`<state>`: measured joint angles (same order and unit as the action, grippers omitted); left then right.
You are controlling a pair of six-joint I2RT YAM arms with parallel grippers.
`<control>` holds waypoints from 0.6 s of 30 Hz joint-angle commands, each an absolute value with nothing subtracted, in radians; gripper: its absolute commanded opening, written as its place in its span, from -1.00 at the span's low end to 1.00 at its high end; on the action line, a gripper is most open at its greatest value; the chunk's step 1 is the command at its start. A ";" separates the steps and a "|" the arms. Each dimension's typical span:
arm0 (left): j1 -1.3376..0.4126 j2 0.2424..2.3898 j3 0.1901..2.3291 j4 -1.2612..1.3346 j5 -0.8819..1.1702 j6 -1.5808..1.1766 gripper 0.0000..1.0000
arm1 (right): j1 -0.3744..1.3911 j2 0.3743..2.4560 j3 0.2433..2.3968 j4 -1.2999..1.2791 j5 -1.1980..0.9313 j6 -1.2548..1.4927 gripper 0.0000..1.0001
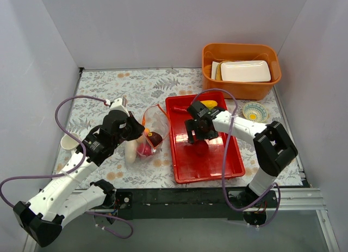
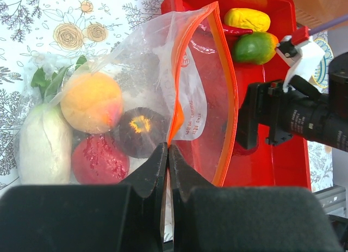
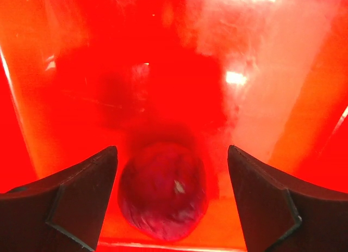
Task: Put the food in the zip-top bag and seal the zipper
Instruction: Pick up the fake fruit from the bin.
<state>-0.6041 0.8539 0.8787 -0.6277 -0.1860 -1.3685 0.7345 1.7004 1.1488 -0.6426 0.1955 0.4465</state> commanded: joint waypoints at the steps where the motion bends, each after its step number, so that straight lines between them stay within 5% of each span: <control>1: -0.604 0.850 0.877 -0.629 -0.190 -1.364 -1.00 | 0.738 1.605 1.117 -0.651 0.192 0.460 0.84; 18: -0.604 0.859 0.887 -0.623 -0.179 -1.364 -1.00 | 0.738 1.551 1.042 -0.683 0.109 0.448 0.85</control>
